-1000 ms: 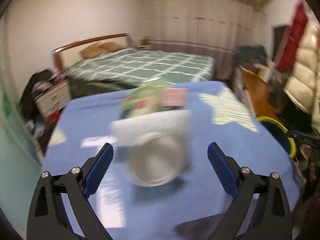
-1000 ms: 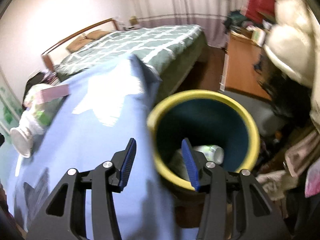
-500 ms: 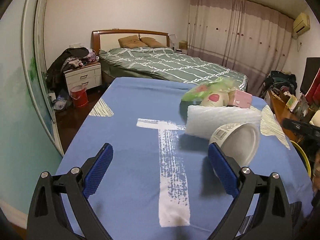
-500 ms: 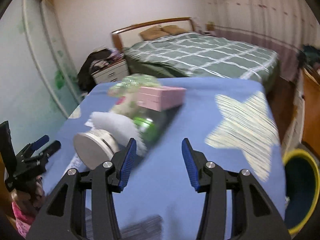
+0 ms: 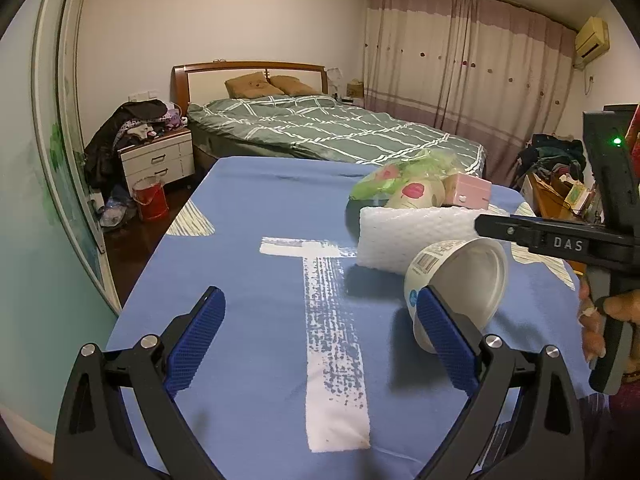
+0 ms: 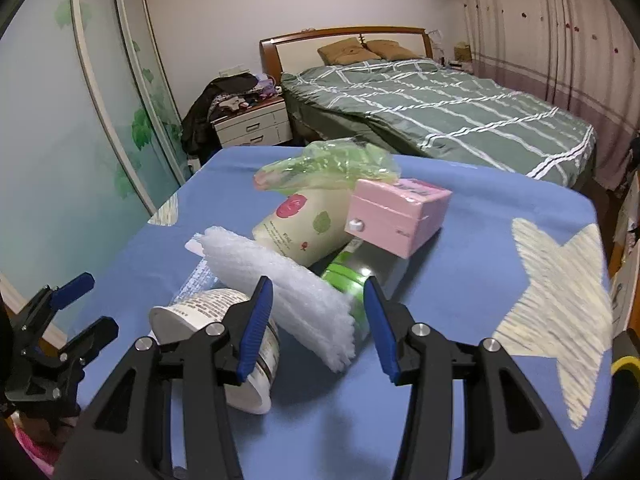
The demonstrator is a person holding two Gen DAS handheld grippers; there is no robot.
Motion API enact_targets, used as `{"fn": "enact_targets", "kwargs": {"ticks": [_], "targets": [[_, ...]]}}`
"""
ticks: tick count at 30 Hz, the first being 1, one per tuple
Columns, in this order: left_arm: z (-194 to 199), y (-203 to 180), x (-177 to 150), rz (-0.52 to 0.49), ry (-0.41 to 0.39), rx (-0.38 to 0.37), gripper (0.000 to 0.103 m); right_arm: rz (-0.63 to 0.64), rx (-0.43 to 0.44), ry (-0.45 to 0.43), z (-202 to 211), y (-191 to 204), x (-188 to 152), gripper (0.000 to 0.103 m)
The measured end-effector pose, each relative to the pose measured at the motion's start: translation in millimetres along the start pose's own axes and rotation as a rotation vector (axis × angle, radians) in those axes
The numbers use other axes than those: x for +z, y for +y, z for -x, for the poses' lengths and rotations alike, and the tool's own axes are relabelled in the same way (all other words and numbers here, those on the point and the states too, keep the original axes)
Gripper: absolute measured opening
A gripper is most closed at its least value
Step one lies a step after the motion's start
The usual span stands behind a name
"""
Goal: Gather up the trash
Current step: 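Grasp the white foam net with the right gripper and lift it, then carry the foam net over the yellow bin and open the right gripper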
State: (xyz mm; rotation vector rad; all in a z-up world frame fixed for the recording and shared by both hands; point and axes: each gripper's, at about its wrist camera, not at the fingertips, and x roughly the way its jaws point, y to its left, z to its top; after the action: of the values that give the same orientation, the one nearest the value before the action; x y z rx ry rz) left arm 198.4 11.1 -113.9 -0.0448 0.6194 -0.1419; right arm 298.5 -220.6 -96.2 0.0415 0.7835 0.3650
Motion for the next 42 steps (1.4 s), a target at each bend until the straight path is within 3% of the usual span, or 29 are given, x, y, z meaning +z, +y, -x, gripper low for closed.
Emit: {"fn": "enact_targets", "kwargs": {"ticks": [7, 19, 24, 27, 33, 42], "targets": [[-1, -5, -2, -0.010, 0.006, -0.004, 0.095, -0.011, 0.030, -0.016, -1, -2, -2, 0.015], [-2, -5, -4, 0.001, 0.012, -0.013, 0.095, -0.058, 0.071, -0.162, 66, -9, -12, 0.012], [-1, -8, -5, -0.010, 0.013, -0.013, 0.095, -0.100, 0.044, -0.227, 102, -20, -25, 0.012], [-1, -8, -5, -0.011, 0.011, -0.016, 0.095, -0.180, -0.023, -0.283, 131, -44, -42, 0.012], [0, -9, -4, -0.010, 0.011, -0.025, 0.095, -0.384, -0.301, -0.355, 189, -123, -91, 0.012], [3, -12, -4, -0.027, -0.011, -0.035, 0.095, -0.552, -0.587, -0.316, 219, -204, -155, 0.012]]}}
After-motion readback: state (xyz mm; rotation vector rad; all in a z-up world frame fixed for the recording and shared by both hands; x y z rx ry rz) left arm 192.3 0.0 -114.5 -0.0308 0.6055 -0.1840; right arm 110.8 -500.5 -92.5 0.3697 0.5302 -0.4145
